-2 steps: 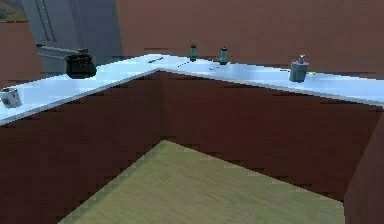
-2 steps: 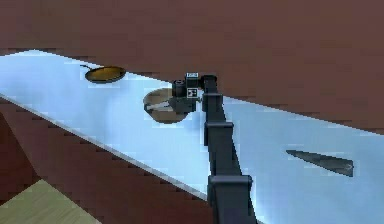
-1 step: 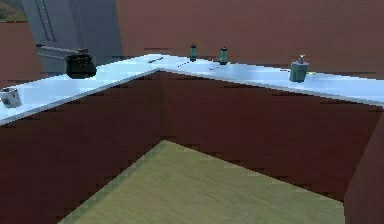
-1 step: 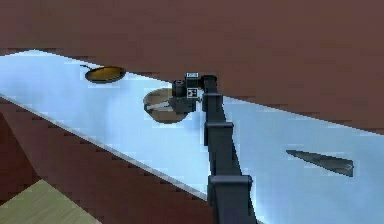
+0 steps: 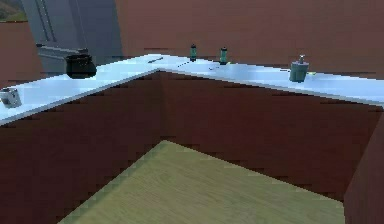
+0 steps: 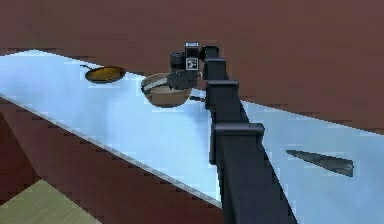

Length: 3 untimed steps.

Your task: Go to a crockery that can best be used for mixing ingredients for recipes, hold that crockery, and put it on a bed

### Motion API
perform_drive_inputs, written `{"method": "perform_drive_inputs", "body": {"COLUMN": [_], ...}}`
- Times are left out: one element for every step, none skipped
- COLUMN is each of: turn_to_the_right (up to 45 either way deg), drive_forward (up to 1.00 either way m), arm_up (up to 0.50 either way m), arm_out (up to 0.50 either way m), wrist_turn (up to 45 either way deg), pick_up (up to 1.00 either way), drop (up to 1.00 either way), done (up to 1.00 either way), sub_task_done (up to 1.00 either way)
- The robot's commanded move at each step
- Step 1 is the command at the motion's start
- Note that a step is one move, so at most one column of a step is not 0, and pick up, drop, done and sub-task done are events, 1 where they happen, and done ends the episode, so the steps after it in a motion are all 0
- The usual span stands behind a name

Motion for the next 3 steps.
{"method": "perform_drive_inputs", "body": {"turn_to_the_right": [0.0, 0.0, 0.0], "drive_forward": [0.0, 0.0, 0.0], "arm_up": [0.0, 0.0, 0.0], "arm_out": [0.0, 0.0, 0.0], "wrist_turn": [-45.0, -45.0, -12.0], "pick_up": [0.0, 0.0, 0.0], "drop": [0.0, 0.0, 0.0], "done": [0.0, 0.0, 0.0], "sub_task_done": [0.0, 0.0, 0.0]}}
